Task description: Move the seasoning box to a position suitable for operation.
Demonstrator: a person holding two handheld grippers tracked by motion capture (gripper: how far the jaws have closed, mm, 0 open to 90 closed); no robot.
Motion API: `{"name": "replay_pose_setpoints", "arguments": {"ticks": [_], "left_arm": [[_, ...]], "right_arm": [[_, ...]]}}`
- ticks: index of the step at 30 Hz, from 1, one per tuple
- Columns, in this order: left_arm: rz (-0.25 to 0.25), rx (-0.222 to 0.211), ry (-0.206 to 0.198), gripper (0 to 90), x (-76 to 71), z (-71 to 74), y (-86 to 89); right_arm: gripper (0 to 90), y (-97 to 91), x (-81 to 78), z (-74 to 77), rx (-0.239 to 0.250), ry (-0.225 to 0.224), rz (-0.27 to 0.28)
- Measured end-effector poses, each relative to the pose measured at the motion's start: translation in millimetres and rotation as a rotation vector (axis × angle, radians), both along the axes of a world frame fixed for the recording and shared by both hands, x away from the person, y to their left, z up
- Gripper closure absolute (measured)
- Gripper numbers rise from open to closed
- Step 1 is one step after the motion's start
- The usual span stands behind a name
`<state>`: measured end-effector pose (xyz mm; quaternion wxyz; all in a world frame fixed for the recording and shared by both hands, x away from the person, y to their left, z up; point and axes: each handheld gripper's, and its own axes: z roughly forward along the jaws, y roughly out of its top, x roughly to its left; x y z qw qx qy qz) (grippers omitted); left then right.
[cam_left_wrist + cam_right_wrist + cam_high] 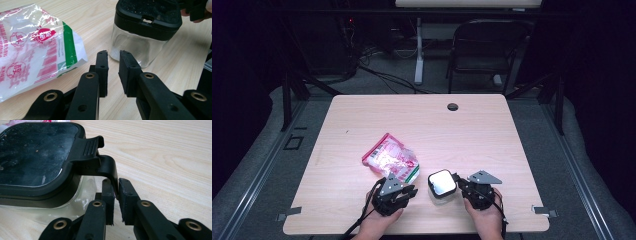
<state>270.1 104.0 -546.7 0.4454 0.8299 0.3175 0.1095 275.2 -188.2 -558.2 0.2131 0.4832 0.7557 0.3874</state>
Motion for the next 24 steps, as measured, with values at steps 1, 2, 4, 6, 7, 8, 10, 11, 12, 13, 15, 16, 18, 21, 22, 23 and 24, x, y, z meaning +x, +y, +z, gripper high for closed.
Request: {"name": "replay_pose_setpoints", "arguments": {"ticks": [1,2,4,6,7,8,10,11,12,13,15,16,18,21,22,23,24], "left_arm": [[0.000,0.000,0.000,77.2,0.0,0.0,0.0],[-0.001,0.003,-0.004,77.2,-0.1,0.2,1.0],[0.004,0.002,0.002,77.3,-0.2,-0.4,1.5],[0.004,0.007,0.003,77.4,-0.4,-1.5,1.7],[0.005,0.009,0.002,77.5,-0.6,-2.1,1.8],[0.005,0.009,0.002,77.5,-0.6,-2.1,1.8],[0.004,0.008,0.008,77.8,-1.6,-2.4,2.2],[0.004,0.008,0.008,78.0,-1.8,-2.2,2.5],[0.002,0.012,0.002,78.0,-1.7,-1.9,3.0],[0.003,0.010,0.002,78.1,-1.7,-1.8,3.2],[0.005,0.008,0.003,78.2,-1.7,-1.7,3.4],[0.010,0.004,0.006,78.2,-1.8,-1.6,3.5],[0.016,0.003,0.004,77.8,-1.5,-1.1,3.9],[0.018,-0.001,-0.001,76.8,-1.2,0.6,4.7],[0.021,-0.006,-0.001,76.5,-1.2,1.3,4.8],[0.021,-0.004,-0.005,76.5,-1.1,1.8,5.1],[0.028,-0.009,-0.007,76.1,-1.6,2.9,5.4]], "right_arm": [[83.5,0.0,0.0,0.0,0.000,0.000,0.000],[84.1,0.7,-0.3,-0.8,-0.006,-0.012,0.008],[84.2,1.5,-0.9,-0.3,-0.014,-0.008,0.017],[84.3,3.8,-1.9,-0.3,-0.016,-0.011,0.026],[84.3,5.2,-2.6,-0.1,-0.024,-0.011,0.032],[84.3,6.6,-3.5,0.2,-0.027,-0.008,0.039],[84.1,8.8,-4.7,0.1,-0.024,-0.011,0.051],[83.5,8.6,-5.0,0.2,-0.023,-0.009,0.054],[82.2,7.6,-5.2,0.7,-0.015,0.000,0.057],[81.0,6.0,-5.2,1.3,-0.003,0.006,0.057],[80.3,3.8,-5.2,2.5,0.014,0.014,0.059],[79.6,1.5,-5.3,4.2,0.029,0.026,0.061],[77.2,-2.8,-6.3,8.4,0.050,0.034,0.062],[72.5,-5.9,-8.4,14.7,0.046,0.034,0.074],[71.0,-6.7,-11.1,18.5,0.029,-0.003,0.067],[71.0,-6.7,-11.1,18.5,0.029,-0.003,0.067],[70.6,-9.1,-13.7,23.2,0.033,-0.011,0.071]]}}
